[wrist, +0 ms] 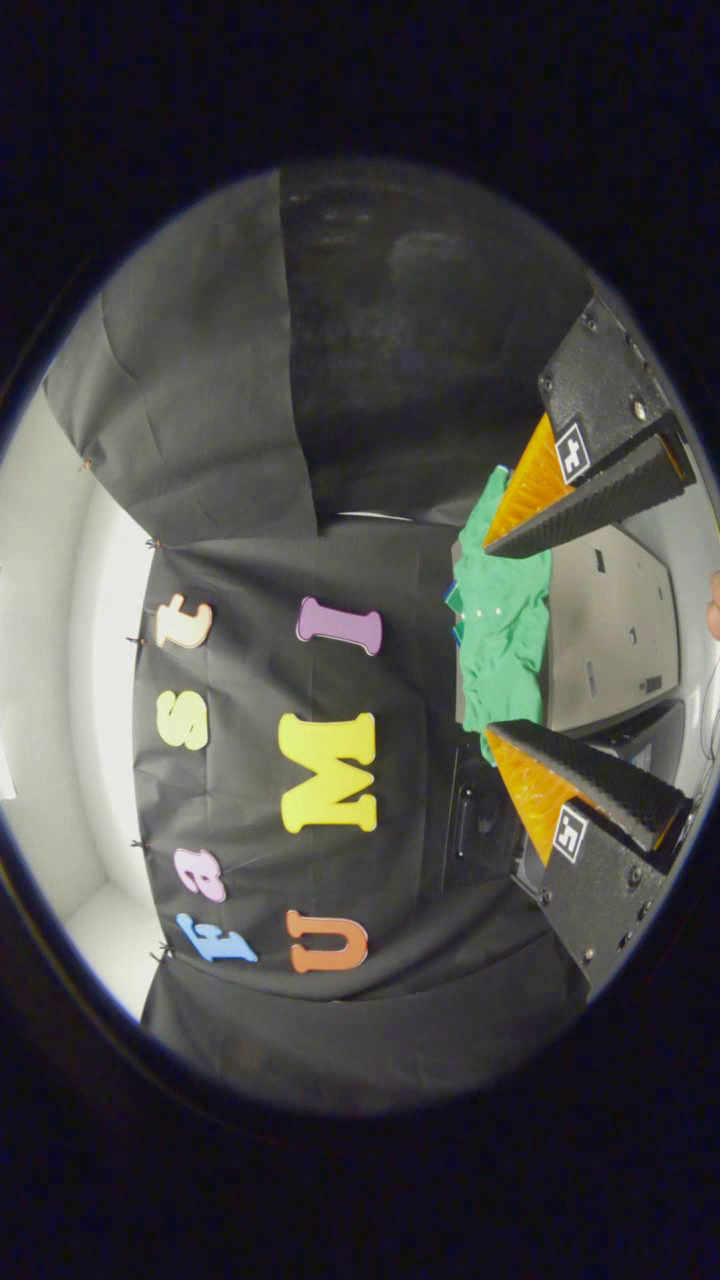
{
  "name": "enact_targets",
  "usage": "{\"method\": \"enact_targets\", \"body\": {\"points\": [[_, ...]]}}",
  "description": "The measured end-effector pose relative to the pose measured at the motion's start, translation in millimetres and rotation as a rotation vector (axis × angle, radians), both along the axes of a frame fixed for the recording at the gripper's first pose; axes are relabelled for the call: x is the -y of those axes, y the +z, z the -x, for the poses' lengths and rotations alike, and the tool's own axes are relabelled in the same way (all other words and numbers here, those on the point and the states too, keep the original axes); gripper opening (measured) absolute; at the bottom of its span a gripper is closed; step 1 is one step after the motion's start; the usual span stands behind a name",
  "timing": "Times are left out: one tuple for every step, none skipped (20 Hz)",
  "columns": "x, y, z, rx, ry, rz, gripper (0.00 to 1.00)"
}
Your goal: Put the clothes into the washing machine and then close the washing machine lid.
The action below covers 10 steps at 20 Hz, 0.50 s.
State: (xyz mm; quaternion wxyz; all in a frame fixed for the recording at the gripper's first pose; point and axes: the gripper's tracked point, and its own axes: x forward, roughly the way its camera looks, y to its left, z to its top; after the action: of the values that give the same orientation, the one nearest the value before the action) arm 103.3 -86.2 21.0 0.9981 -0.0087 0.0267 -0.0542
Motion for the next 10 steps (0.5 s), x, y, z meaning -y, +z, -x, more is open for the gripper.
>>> {"method": "enact_targets", "body": {"points": [[11,3,-23,-0.011,0.003,0.021,1.0],[19,3,-47,-0.025,0.011,0.032,1.0],[27,0,-73,-0.056,0.022,0.038,1.0],[33,-8,-98,-0.093,0.036,0.036,1.0],[38,-17,-121,-0.137,0.05,0.029,1.0],[41,-25,-145,-0.174,0.064,0.024,1.0],[46,-36,-169,-0.212,0.071,0.026,1.0],[49,-47,-189,-0.254,0.079,0.034,1.0],[50,-58,-206,-0.288,0.089,0.05,1.0],[50,-68,-224,-0.321,0.104,0.074,1.0]]}}
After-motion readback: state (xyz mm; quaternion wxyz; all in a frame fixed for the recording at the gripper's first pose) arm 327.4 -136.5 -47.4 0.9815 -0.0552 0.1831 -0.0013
